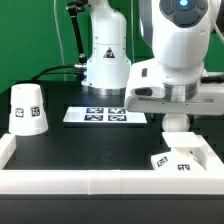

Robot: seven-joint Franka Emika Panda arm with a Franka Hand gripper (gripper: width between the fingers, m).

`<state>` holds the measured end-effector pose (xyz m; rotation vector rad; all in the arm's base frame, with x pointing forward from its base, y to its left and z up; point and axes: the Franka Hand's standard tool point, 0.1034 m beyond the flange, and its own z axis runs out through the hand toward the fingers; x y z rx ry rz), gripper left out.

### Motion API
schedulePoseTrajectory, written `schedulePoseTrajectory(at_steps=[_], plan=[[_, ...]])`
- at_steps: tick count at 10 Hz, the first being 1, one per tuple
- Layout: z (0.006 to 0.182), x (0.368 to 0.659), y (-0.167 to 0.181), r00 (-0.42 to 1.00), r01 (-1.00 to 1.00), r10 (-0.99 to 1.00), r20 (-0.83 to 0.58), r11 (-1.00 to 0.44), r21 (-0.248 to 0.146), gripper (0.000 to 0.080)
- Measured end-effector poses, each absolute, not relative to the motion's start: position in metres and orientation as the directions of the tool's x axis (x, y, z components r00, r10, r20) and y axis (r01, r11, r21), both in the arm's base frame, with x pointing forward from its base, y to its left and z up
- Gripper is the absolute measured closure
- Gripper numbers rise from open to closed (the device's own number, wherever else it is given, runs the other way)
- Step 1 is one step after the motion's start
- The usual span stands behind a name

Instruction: Assemble lamp

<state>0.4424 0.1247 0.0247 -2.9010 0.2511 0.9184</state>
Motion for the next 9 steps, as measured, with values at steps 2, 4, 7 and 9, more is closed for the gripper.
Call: schedulePoseTrajectory(at_steps=[2,4,7,9], plan=[[0.0176,0.4369,0.1257,0.805,-0.186,-0.136,-0.578,-0.982,-0.028,0.0100],[0.0164,0.4358,0.1253,0.804,-0.186,-0.137,-0.578,-0.982,-0.027,0.0100],[0.0164,0.4360,0.1251,0.805,-0.187,-0.137,-0.578,-0.982,-0.027,0.0223],[0.0164,0.4362,0.1244,0.805,-0.186,-0.136,-0.578,-0.982,-0.028,0.0223]])
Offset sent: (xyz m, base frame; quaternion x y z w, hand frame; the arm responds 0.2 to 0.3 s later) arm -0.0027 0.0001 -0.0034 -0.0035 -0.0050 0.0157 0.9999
